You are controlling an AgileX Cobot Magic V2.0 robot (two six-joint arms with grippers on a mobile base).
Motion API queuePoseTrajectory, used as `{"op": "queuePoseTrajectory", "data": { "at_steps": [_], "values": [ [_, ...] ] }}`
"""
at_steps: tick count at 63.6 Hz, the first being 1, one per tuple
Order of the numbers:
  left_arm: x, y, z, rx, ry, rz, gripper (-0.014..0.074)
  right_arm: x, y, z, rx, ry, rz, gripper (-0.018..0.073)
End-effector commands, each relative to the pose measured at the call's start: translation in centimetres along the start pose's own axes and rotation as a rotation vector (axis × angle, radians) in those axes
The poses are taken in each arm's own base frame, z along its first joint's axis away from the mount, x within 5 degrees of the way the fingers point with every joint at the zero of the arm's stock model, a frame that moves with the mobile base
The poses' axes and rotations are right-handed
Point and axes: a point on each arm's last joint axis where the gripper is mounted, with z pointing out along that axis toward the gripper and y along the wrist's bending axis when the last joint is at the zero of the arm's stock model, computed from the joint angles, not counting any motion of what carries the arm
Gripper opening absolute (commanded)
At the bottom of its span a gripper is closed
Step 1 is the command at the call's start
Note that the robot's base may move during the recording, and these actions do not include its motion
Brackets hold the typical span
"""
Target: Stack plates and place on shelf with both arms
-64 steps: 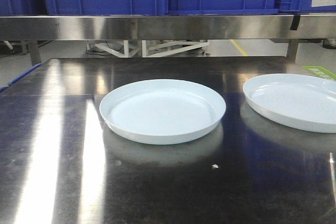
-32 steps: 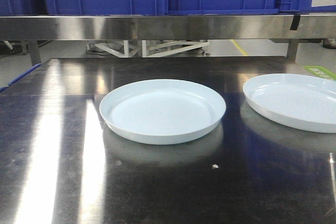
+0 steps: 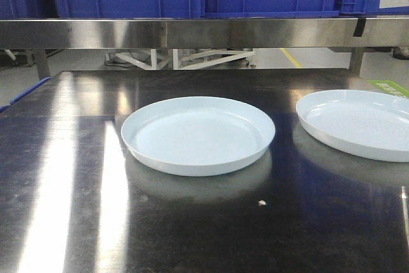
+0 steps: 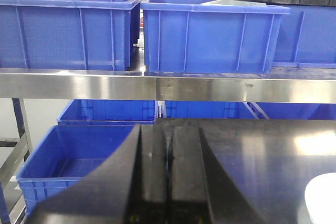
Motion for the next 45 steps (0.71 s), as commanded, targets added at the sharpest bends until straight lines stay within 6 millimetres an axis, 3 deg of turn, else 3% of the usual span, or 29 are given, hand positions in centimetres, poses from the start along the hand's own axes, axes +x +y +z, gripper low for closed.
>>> {"op": "queuePoseTrajectory", "data": {
  "at_steps": [1, 20, 35, 45],
  "values": [
    [-1.9, 0.2, -0.1, -0.017, -0.115, -0.015, 0.008, -2.2, 0.0, 0.0, 0.001, -0.056, -0.004, 0.0049],
    [-1.9, 0.2, -0.1, -0.017, -0.115, -0.015, 0.008, -5.3, -0.3, 3.2, 0.001, 0.033, 0.002, 0.0049],
    [-1.9, 0.2, -0.1, -0.017, -0.115, -0.015, 0.008, -7.0, -2.3, 5.8, 0.04, 0.132, 0.059, 0.0052],
    [-1.9, 0.2, -0.1, -0.017, -0.115, -0.015, 0.008, -8.3, -3.6, 7.6, 0.055, 0.204, 0.09, 0.015]
  ]
}}
